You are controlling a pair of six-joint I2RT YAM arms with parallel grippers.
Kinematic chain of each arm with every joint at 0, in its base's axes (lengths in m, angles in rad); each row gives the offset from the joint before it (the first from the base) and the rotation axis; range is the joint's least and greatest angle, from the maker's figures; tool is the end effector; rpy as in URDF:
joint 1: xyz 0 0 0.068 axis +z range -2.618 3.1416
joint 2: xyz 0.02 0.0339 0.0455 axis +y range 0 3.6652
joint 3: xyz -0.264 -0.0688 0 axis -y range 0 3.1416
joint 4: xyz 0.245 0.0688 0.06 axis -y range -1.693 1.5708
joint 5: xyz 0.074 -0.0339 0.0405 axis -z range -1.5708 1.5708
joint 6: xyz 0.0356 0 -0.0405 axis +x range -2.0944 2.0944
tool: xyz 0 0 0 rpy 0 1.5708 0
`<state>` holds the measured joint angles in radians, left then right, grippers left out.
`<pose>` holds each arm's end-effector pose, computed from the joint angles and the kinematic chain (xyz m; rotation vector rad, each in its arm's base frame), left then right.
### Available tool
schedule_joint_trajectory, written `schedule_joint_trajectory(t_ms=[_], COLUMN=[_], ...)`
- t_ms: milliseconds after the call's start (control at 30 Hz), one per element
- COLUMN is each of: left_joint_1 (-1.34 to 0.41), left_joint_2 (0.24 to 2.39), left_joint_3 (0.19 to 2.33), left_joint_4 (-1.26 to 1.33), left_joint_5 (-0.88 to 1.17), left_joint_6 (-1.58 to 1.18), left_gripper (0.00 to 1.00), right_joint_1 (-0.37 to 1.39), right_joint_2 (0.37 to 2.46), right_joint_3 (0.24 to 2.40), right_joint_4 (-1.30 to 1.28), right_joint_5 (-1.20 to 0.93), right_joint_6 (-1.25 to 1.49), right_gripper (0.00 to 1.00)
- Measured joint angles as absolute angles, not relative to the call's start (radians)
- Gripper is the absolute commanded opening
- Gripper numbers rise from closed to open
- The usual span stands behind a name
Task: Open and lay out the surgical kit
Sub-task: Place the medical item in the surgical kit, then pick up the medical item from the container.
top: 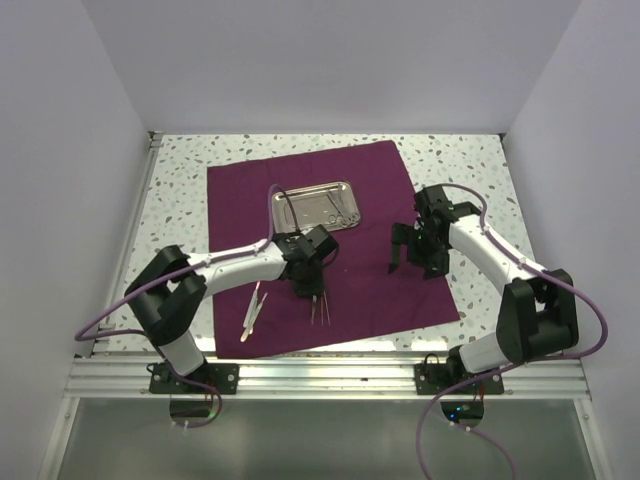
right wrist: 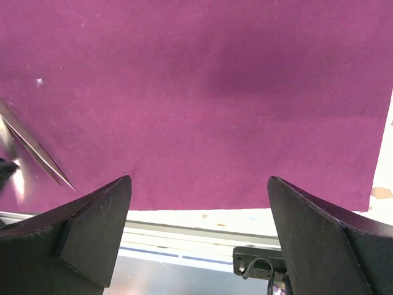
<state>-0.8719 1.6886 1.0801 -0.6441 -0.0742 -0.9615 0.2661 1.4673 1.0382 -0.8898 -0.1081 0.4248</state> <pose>0.2083 -0.2437 0.1808 -0.1458 2.8707 -0.3011 0.2573 0.0741 0.2228 0.2121 2.9210 0.2747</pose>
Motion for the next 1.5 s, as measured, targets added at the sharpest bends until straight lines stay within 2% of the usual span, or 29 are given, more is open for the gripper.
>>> schedule_joint_trajectory(t_ms=[200, 367, 600, 867, 1100, 1500], left_joint_1=[-0.895, -0.881, -0.781, -0.692, -0.675, -0.589], left_joint_2=[1.689, 1.721, 1.843, 1.979, 1.984, 2.086], left_joint_3=[1.127, 1.306, 1.527, 1.544, 1.535, 1.563], left_joint_4=[-0.667, -0.724, -0.704, -0.606, -0.452, -0.376], left_joint_5=[-0.032, -0.072, -0.212, -0.237, -0.168, -0.012], left_joint_6=[-0.957, -0.883, -0.609, -0.286, -0.062, 0.024], left_gripper=[0.32, 0.32, 0.34, 0.34, 0.34, 0.34], right_joint_1=[0.266, 0.266, 0.266, 0.266, 0.265, 0.261], right_joint_2=[1.467, 1.468, 1.468, 1.468, 1.465, 1.499], right_joint_3=[1.039, 1.055, 1.12, 1.129, 1.126, 1.159], right_joint_4=[-0.89, -0.902, -0.935, -0.972, -0.973, -0.976], right_joint_5=[-0.107, -0.103, -0.093, -0.061, -0.041, -0.009], right_joint_6=[0.422, 0.42, 0.414, 0.414, 0.423, 0.417], right_gripper=[0.96, 0.96, 0.97, 0.97, 0.98, 0.98])
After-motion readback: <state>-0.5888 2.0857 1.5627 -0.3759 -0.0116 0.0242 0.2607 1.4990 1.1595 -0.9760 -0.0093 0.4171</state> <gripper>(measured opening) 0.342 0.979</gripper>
